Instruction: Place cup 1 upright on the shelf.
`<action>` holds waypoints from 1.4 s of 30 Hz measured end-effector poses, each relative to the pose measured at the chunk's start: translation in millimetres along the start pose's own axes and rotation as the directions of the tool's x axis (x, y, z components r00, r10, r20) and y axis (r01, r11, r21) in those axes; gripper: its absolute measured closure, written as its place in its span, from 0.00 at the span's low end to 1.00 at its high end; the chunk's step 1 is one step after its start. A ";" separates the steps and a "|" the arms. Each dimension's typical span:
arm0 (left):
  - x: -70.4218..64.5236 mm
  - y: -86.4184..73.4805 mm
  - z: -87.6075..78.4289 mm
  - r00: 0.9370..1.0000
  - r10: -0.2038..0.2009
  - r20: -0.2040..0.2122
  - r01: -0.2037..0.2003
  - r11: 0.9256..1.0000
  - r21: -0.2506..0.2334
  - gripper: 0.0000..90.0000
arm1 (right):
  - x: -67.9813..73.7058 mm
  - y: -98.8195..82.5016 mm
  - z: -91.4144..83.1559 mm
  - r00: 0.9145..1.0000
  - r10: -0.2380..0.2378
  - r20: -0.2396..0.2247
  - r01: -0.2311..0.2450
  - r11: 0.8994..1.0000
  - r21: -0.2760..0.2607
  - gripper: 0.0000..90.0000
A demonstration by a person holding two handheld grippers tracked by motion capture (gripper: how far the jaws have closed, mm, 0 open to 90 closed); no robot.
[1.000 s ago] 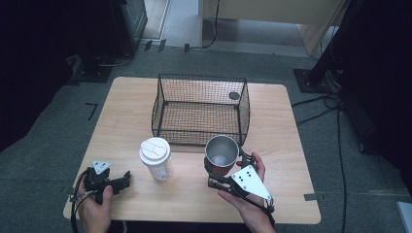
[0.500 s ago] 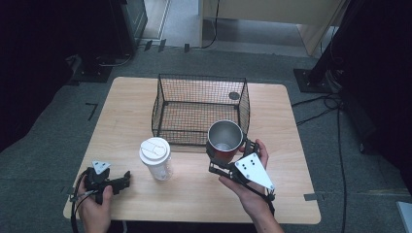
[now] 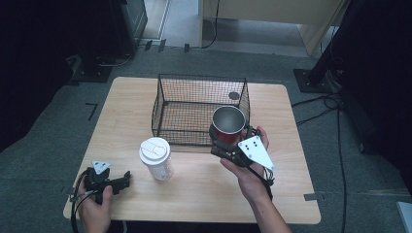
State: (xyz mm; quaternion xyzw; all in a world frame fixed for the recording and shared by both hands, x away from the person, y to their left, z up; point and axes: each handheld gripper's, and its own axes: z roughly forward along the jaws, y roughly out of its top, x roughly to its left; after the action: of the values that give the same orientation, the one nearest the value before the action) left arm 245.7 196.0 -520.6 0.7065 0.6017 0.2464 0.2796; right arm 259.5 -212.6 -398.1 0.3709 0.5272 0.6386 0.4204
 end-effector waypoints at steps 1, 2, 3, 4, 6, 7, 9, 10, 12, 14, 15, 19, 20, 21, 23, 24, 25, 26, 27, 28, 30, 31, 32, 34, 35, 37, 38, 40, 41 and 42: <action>0.0 0.0 0.0 1.000 0.000 0.000 0.000 1.000 0.000 0.00 | -1.4 -0.4 2.5 1.000 0.000 0.007 0.000 1.000 0.000 0.08; 0.0 0.0 -0.1 1.000 0.000 0.000 0.000 1.000 0.001 0.00 | -3.0 -0.8 5.1 1.000 -0.003 0.013 0.003 1.000 0.000 0.08; 0.1 0.0 -0.1 1.000 0.001 0.000 -0.001 1.000 0.001 0.00 | -4.4 -1.3 7.6 1.000 -0.004 0.018 0.004 1.000 0.003 0.08; 0.1 0.0 -0.1 1.000 0.001 0.000 -0.001 1.000 0.001 0.00 | -6.1 -2.0 10.3 1.000 -0.008 0.025 0.008 1.000 0.003 0.08; 0.0 0.1 -0.1 1.000 0.001 0.000 -0.001 1.000 0.001 0.00 | -8.7 -3.6 15.2 0.999 -0.007 0.034 0.007 1.000 0.007 0.08; 0.0 0.0 -0.1 1.000 0.001 0.000 -0.001 1.000 0.001 0.00 | -9.7 -4.4 17.7 0.999 -0.007 0.036 0.007 1.000 0.009 0.08; 0.0 0.0 -0.1 1.000 0.001 0.000 -0.001 1.000 0.001 0.00 | -11.8 -6.2 22.6 0.999 -0.010 0.042 0.010 1.000 0.015 0.08; 0.0 0.0 -0.1 1.000 0.001 0.000 -0.001 1.000 0.001 0.00 | -12.9 -7.2 25.4 0.999 -0.012 0.045 0.011 1.000 0.017 0.08; 0.0 0.0 0.0 1.000 0.000 0.000 0.000 1.000 0.001 0.00 | -15.3 -9.3 31.3 0.998 -0.012 0.055 0.011 1.000 0.026 0.08; 0.0 0.0 0.0 1.000 0.000 0.000 0.000 1.000 0.000 0.00 | -18.5 -11.6 37.4 0.998 -0.009 0.065 0.007 0.999 0.031 0.08; 0.0 0.0 0.0 1.000 0.000 0.000 0.000 1.000 0.000 0.00 | -20.1 -12.7 40.5 0.998 -0.007 0.069 0.005 0.999 0.035 0.08; 0.1 0.0 0.0 1.000 0.001 0.000 -0.001 1.000 0.000 0.00 | -26.3 -19.8 53.4 0.996 -0.003 0.085 -0.002 0.998 0.058 0.08; 0.1 0.0 0.0 1.000 0.001 0.000 -0.001 1.000 0.000 0.00 | -26.3 -19.8 53.4 0.996 -0.003 0.085 -0.002 0.998 0.058 0.08; 0.0 0.0 0.0 1.000 0.000 0.000 0.000 1.000 0.000 0.00 | -26.9 -21.5 55.5 0.996 -0.005 0.088 0.000 0.998 0.061 0.08; 0.0 0.0 0.0 1.000 0.001 0.000 -0.001 1.000 0.000 0.00 | -28.1 -25.0 59.5 0.996 -0.007 0.094 0.000 0.997 0.071 0.08; 0.0 0.0 0.0 1.000 0.001 0.000 -0.001 1.000 0.000 0.00 | -28.4 -26.6 61.5 0.995 -0.005 0.097 -0.002 0.997 0.076 0.08; -0.1 0.0 0.0 1.000 0.003 0.002 -0.003 1.000 0.000 0.00 | -28.6 -28.2 63.4 0.995 -0.007 0.101 -0.001 0.997 0.080 0.08; -0.1 0.0 -0.1 1.000 0.006 0.004 -0.006 1.000 0.001 0.00 | -28.8 -29.6 65.3 0.995 -0.011 0.103 0.003 0.996 0.085 0.08; 0.0 0.0 -0.1 1.000 0.007 0.005 -0.007 1.000 0.001 0.00 | -29.2 -30.6 67.4 0.994 -0.015 0.107 0.006 0.996 0.087 0.08; -0.1 0.1 -0.1 1.000 0.007 0.004 -0.007 1.000 0.001 0.00 | -29.8 -31.3 69.5 0.994 -0.013 0.110 0.003 0.996 0.090 0.08; -0.1 0.1 -0.1 1.000 0.008 0.005 -0.008 1.000 0.001 0.00 | -31.9 -32.2 73.1 0.993 -0.007 0.121 -0.004 0.996 0.094 0.08; 0.0 0.1 -0.1 1.000 0.008 0.005 -0.008 1.000 0.001 0.00 | -32.8 -32.8 74.6 0.992 -0.004 0.128 -0.008 0.995 0.097 0.08; 0.0 0.1 -0.1 1.000 0.009 0.005 -0.009 1.000 0.001 0.00 | -33.6 -33.7 76.2 0.991 -0.002 0.131 -0.011 0.995 0.100 0.08; 0.0 0.1 -0.1 1.000 0.009 0.005 -0.009 1.000 0.001 0.00 | -35.4 -36.4 78.6 0.990 -0.016 0.139 0.000 0.994 0.113 0.08; 0.0 0.1 -0.1 1.000 0.009 0.005 -0.009 1.000 0.001 0.00 | -35.7 -38.2 79.6 0.990 -0.019 0.143 0.002 0.993 0.120 0.08; 0.0 0.1 -0.1 1.000 0.009 0.005 -0.009 1.000 0.001 0.00 | -36.3 -41.9 80.6 0.989 -0.022 0.148 0.002 0.991 0.134 0.08; 0.0 0.1 -0.1 1.000 0.009 0.005 -0.009 1.000 0.001 0.00 | -36.3 -44.0 80.8 0.988 -0.023 0.152 0.002 0.990 0.140 0.08; 0.0 0.1 -0.1 1.000 0.009 0.005 -0.009 1.000 0.001 0.00 | -35.5 -48.0 80.9 0.988 -0.027 0.153 0.003 0.989 0.151 0.08; 0.0 0.1 -0.1 1.000 0.009 0.005 -0.009 1.000 0.001 0.00 | -34.8 -49.9 80.8 0.988 -0.028 0.154 0.004 0.988 0.156 0.08; 0.0 0.1 -0.1 1.000 0.009 0.005 -0.009 1.000 0.001 0.00 | -33.7 -52.0 80.6 0.988 -0.029 0.153 0.003 0.986 0.164 0.08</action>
State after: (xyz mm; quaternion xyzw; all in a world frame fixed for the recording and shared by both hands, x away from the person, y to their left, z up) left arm 245.7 196.0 -520.5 0.7101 0.5979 0.2453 0.2795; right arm 353.5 -210.0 -436.8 0.4485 0.5464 0.5590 0.4333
